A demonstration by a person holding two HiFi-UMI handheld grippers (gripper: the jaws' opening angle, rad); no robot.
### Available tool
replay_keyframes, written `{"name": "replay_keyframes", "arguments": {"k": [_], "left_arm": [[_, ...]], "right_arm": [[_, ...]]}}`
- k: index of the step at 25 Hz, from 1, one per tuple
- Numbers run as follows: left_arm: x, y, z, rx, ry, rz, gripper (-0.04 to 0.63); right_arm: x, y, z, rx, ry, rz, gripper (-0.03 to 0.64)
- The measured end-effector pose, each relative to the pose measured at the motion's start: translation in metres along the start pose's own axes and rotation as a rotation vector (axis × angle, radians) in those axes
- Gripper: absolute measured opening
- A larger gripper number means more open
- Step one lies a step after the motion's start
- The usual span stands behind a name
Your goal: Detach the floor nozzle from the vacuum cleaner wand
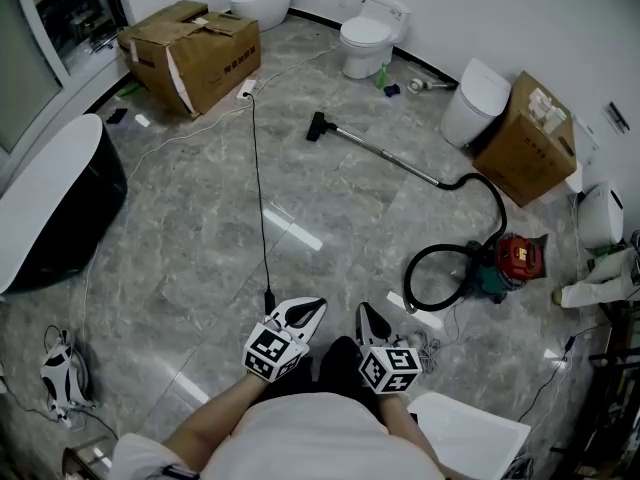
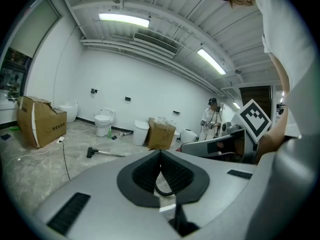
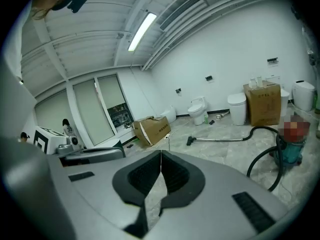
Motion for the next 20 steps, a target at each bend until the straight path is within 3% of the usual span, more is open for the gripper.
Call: {"name": "replay_keyframes", "arguments": {"k": [10,20], "left_arm": [[-0.016,0.002,-0.012,-0.04,-0.021,-0.011,0.009],[-0.07,0.064,0.018,-0.008,-0.016,0.052,0.009]], "right_arm": [[0.002,0.02,-0.003,-0.001,0.042,-0.002,0.015],[0.04,0.096,0.062,-0.02,0.01,0.05,0.017]]}}
Point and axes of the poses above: the fingertips, and each gripper's own axes: y forward along the fingers, x to its right, z out of its top, the point moved 9 cm from there along -y, backward along the fingers, and after that the axes turned 9 degrees about y, right-handed, at the moved point
